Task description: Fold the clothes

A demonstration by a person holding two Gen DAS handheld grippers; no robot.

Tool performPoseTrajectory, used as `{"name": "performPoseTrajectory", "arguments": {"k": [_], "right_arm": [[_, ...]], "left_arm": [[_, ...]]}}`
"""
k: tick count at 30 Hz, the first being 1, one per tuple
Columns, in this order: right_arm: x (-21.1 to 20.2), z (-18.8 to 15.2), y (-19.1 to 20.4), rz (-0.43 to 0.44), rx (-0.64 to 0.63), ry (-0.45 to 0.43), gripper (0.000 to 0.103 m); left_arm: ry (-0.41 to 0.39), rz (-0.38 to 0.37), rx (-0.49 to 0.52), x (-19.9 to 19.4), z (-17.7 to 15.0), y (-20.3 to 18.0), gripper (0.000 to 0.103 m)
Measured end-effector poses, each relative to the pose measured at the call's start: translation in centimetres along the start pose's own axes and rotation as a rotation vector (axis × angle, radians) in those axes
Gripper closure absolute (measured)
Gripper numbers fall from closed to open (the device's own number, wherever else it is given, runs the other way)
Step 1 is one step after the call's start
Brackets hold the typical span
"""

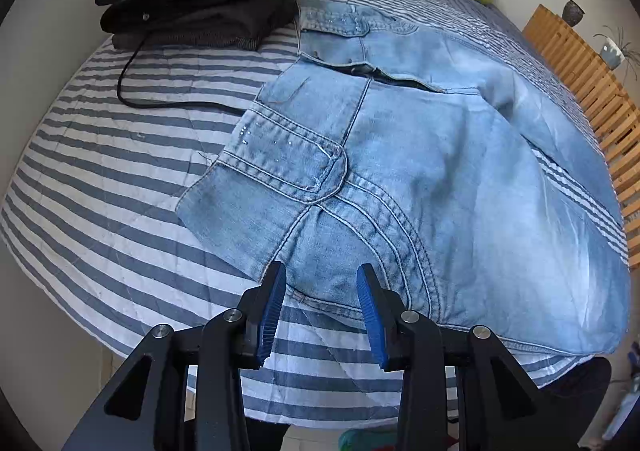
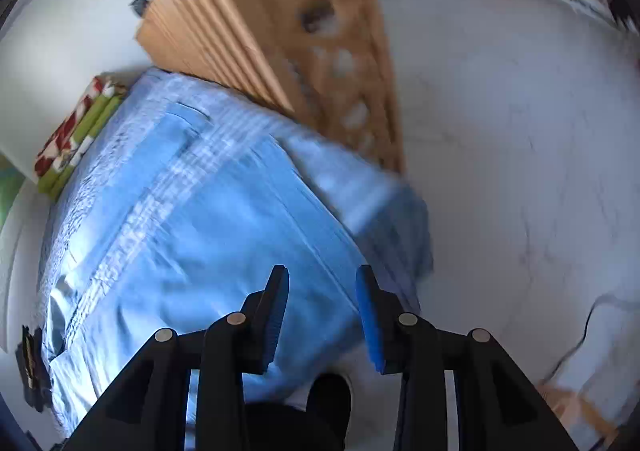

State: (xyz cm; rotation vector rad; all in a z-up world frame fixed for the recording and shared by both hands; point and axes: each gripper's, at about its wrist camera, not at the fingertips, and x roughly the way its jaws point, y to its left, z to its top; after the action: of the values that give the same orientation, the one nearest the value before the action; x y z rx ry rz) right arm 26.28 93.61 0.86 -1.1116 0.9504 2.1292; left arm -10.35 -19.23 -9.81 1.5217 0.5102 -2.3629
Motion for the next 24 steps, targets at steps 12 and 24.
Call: {"name": "performPoseTrajectory", "arguments": {"k": [12, 24], "right_arm": [[8.9, -3.5, -3.9, 0.282, 0.337, 0.085, 0.068], [10.5, -4.8, -4.9, 0.507, 0.511, 0.006, 0.100]], "left_arm": [[-0.017, -0.007, 0.059, -1.3, 0.0, -2.6, 0.063], [-0.007, -0.006, 0.000, -1.2, -0.7, -1.0, 0.063]]}}
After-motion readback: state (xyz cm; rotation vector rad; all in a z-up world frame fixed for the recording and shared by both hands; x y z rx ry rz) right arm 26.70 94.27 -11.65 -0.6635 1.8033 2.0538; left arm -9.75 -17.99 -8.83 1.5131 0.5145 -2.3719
